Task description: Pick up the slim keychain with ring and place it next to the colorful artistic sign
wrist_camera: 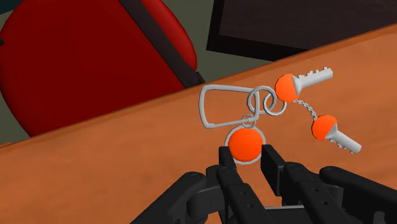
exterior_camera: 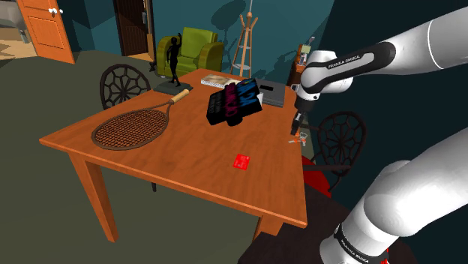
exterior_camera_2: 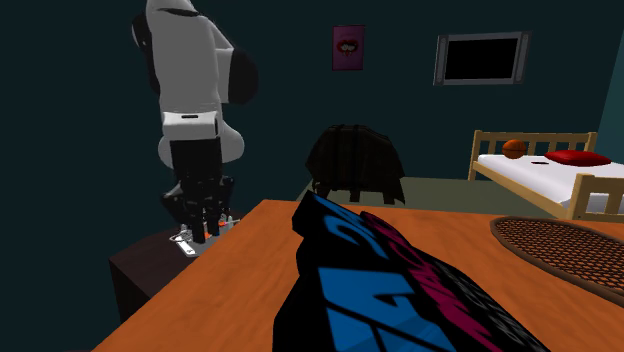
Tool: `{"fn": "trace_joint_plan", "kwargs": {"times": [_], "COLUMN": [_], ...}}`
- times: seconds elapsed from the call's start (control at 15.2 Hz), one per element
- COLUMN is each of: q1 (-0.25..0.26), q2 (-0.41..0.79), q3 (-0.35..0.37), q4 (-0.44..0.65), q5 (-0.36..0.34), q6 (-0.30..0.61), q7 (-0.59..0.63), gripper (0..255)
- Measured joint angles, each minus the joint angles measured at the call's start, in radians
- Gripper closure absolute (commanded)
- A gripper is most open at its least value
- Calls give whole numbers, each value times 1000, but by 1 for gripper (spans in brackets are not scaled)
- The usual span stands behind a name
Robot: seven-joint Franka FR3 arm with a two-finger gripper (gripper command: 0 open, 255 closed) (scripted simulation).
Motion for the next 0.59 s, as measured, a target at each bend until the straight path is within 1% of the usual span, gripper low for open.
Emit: {"fn": "trace_joint_plan", "kwargs": {"times": [0.59], "q1": [7], "q2": [83], "q3": [-25], "q4": [-66], "q5": [16], "q6": [146], "q7": [-20], "gripper": [255]}}
